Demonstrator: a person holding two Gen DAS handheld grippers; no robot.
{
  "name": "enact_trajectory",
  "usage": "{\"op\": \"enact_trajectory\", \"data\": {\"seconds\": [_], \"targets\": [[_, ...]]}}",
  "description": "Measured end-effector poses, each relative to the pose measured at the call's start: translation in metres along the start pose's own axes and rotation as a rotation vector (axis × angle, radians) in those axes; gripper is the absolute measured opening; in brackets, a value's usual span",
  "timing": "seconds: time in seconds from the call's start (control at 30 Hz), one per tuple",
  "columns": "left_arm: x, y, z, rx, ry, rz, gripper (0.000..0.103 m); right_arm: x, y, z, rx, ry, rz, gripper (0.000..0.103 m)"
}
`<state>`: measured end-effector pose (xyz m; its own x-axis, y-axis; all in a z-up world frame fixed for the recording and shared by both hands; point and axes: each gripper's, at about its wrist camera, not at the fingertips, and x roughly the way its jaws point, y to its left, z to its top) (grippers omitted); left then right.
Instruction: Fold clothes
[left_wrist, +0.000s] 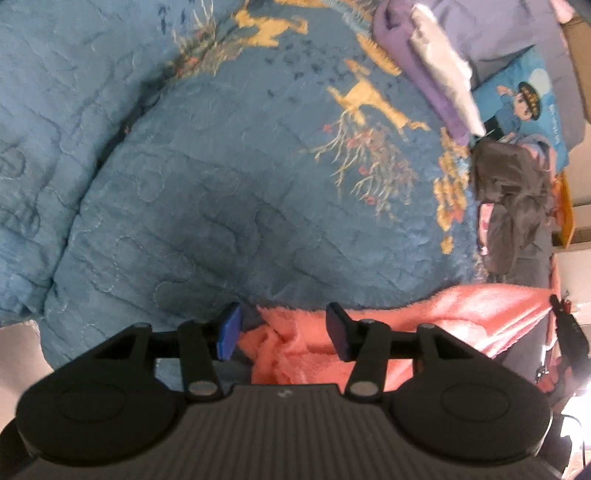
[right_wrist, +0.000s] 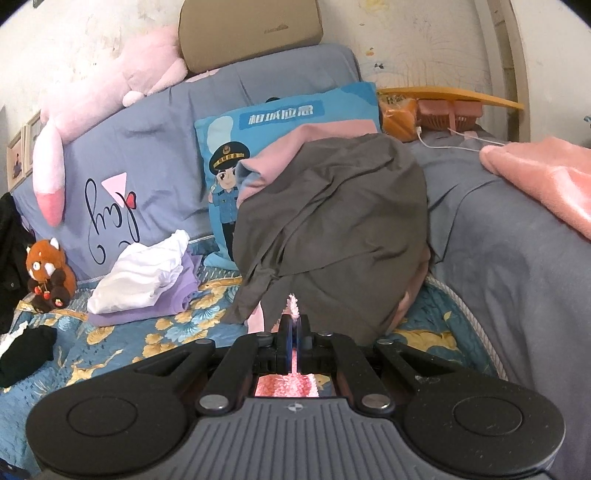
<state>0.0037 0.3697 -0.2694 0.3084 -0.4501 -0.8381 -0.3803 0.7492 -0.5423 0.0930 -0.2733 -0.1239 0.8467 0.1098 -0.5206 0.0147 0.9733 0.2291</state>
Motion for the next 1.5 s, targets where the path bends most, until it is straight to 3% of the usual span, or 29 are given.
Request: {"op": "enact_trajectory", "data": {"seconds": [0.07, 0.17, 0.2, 0.3, 0.57, 0.73, 1.07, 1.2, 1.5], "targets": [[0.006, -0.002, 0.001, 0.000, 0.008, 0.016, 0.050, -0.001, -0.001, 0.001, 0.008, 0.000, 0.004, 0.002], [0.010, 0.000, 0.002, -0.018, 0.006, 0.015, 0.025, -0.004, -0.002, 0.002, 0.009, -0.002, 0.002, 0.002], [0.011, 0.001, 0.002, -0.026, 0.011, 0.022, 0.012, -0.004, -0.002, 0.002, 0.008, -0.004, 0.000, 0.002], [0.011, 0.003, -0.001, -0.041, 0.013, 0.035, 0.004, -0.005, -0.003, 0.002, 0.014, -0.004, -0.001, 0.002], [-0.014, -0.013, -0.002, -0.006, -0.105, 0.020, 0.002, -0.008, -0.003, 0.001, 0.009, -0.008, -0.004, 0.002], [-0.037, -0.038, 0.020, 0.050, -0.193, -0.006, 0.002, -0.009, -0.002, 0.003, 0.014, -0.020, -0.009, 0.002], [-0.072, -0.088, 0.059, 0.199, -0.324, 0.057, 0.002, -0.005, -0.003, 0.003, 0.023, -0.027, -0.018, 0.002], [-0.073, -0.102, 0.080, 0.203, -0.360, 0.029, 0.002, 0.000, -0.004, 0.007, 0.036, -0.039, -0.026, 0.002], [-0.042, -0.161, 0.159, 0.230, -0.411, 0.102, 0.002, 0.042, -0.015, 0.033, 0.087, -0.055, -0.107, 0.002]]}}
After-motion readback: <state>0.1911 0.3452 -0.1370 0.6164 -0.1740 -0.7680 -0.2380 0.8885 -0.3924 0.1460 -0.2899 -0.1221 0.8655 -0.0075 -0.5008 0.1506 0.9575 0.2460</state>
